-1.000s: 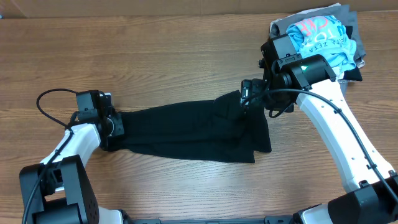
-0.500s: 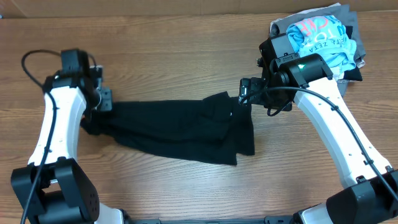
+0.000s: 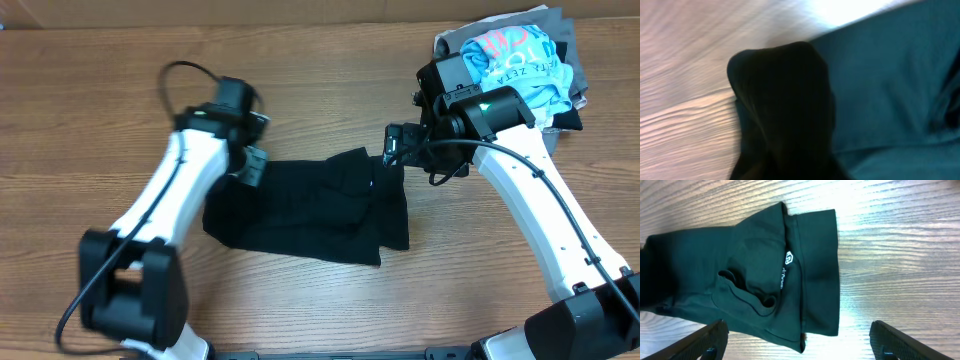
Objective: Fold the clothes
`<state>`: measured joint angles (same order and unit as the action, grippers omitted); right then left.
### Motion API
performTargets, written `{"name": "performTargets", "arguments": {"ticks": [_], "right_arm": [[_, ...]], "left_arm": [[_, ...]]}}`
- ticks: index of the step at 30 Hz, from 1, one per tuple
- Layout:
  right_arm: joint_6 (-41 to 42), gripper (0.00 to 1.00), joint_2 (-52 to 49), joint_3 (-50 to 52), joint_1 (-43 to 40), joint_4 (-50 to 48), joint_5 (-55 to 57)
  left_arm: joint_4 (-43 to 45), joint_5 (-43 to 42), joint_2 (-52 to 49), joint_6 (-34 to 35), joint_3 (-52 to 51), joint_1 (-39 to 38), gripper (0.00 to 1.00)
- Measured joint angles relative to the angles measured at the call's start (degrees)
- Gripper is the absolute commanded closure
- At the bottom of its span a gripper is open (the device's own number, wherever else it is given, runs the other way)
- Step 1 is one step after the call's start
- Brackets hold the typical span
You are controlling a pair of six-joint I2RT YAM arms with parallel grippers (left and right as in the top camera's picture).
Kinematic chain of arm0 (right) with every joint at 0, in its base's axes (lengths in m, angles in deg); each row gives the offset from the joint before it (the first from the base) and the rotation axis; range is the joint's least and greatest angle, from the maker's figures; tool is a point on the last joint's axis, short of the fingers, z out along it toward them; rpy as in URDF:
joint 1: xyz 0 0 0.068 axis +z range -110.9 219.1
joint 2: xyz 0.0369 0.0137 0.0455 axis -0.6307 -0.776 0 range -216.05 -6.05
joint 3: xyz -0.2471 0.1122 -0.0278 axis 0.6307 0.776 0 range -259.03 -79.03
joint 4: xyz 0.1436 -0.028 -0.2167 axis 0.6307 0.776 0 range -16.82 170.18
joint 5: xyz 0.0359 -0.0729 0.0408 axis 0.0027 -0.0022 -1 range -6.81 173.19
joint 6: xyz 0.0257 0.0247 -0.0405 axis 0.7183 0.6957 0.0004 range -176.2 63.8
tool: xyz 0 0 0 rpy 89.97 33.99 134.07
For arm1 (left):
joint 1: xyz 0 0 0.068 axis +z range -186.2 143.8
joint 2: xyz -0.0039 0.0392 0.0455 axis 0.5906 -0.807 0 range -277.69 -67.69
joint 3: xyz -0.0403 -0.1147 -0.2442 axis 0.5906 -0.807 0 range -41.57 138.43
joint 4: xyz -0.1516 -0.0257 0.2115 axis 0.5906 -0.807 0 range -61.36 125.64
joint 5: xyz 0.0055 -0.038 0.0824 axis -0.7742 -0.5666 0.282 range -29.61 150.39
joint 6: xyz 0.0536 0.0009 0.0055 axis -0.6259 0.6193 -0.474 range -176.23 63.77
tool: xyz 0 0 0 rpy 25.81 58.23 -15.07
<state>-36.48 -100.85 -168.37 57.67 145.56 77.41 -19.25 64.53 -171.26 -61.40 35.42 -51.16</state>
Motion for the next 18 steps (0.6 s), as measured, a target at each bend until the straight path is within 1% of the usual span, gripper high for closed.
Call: {"name": "performTargets", "arguments": {"ticks": [1,2,4,5,9,12,15,18], "right_arm": [[0.0,0.06,0.0,0.0,0.0,-0.15,0.0],[0.02,0.04,0.0,0.0,0.02,-0.37,-0.04],[0.11,0.03,0.0,0.0,0.0,-0.66,-0.02],[0.13,0.03,0.0,0.0,0.0,-0.76,-0.02],[0.35,0.0,-0.02,0.0,-0.11,-0.85,-0.02],[0.7,0.0,-0.09,0.26,-0.63,-1.11,-0.13],[0.94,0.0,-0.09,1.84,-1.57,-1.88,-0.44],[1.07,0.0,-0.09,4.98,-2.58,-3.5,-1.22]], "left_arm": [[0.13,-0.02,-1.07,0.02,0.0,-0.83,0.26],[0.17,0.0,-2.58,0.42,0.0,-2.05,0.17],[0.22,-0.24,-5.51,0.96,-0.02,-4.39,0.04],[0.22,-0.48,-6.23,1.03,-0.02,-4.94,0.0],[-0.02,-1.88,-7.69,2.32,0.0,-7.8,0.0],[-3.26,-2.45,-7.69,3.58,2.12,-8.66,0.0],[-8.61,-3.48,-7.69,4.24,8.48,-8.68,0.0],[-12.81,-5.9,-7.69,4.85,17.57,-8.63,0.0]]}}
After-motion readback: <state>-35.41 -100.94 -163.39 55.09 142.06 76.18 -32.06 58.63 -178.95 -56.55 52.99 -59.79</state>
